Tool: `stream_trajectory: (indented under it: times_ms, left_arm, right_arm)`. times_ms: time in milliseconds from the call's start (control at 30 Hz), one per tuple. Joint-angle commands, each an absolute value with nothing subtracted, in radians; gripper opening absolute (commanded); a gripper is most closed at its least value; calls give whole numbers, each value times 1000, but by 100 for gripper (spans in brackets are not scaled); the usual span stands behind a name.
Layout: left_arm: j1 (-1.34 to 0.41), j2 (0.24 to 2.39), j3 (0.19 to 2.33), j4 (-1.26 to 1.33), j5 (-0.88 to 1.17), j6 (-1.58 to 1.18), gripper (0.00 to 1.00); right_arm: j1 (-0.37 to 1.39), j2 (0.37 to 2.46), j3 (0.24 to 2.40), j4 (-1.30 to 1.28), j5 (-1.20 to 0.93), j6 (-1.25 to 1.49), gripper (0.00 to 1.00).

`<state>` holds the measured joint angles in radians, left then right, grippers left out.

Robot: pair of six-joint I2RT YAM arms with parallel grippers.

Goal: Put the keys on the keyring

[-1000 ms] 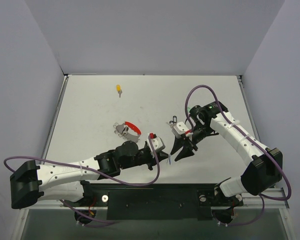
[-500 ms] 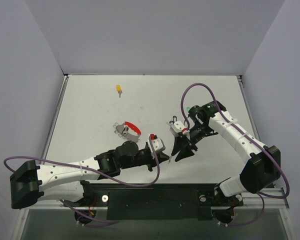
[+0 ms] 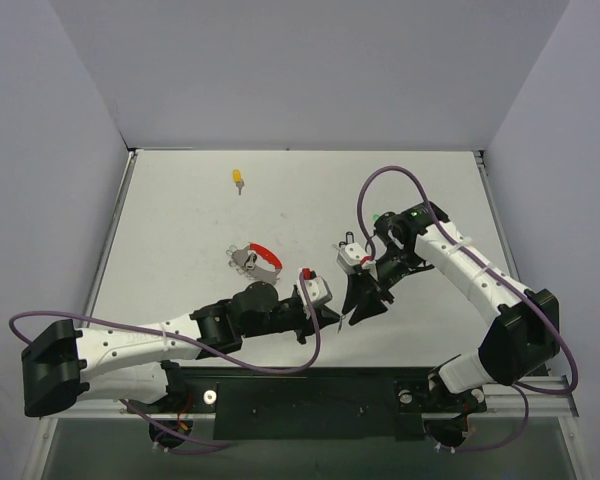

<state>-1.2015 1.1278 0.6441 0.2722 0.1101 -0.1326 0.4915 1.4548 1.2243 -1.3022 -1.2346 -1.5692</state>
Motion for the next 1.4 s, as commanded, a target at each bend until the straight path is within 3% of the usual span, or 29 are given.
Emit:
stream_trajectory:
  times_ms: [0, 267, 867, 1367]
  left_arm:
    - [-1198, 1134, 699, 333, 118, -149, 0]
    - [-1197, 1134, 703, 330, 113, -150, 0]
    - [-1197, 1123, 689, 331, 138, -166, 0]
    - [-1197, 1094, 666, 360, 103, -179, 0]
  right_arm:
    - [506, 1470, 1235, -1351, -1247, -1562, 26]
    - [517, 1476, 1230, -1336, -1236, -1549, 22]
    - [517, 1480, 1230, -1327, -1236, -1534, 26]
    - [515, 1483, 1227, -1289, -1227, -1482, 18]
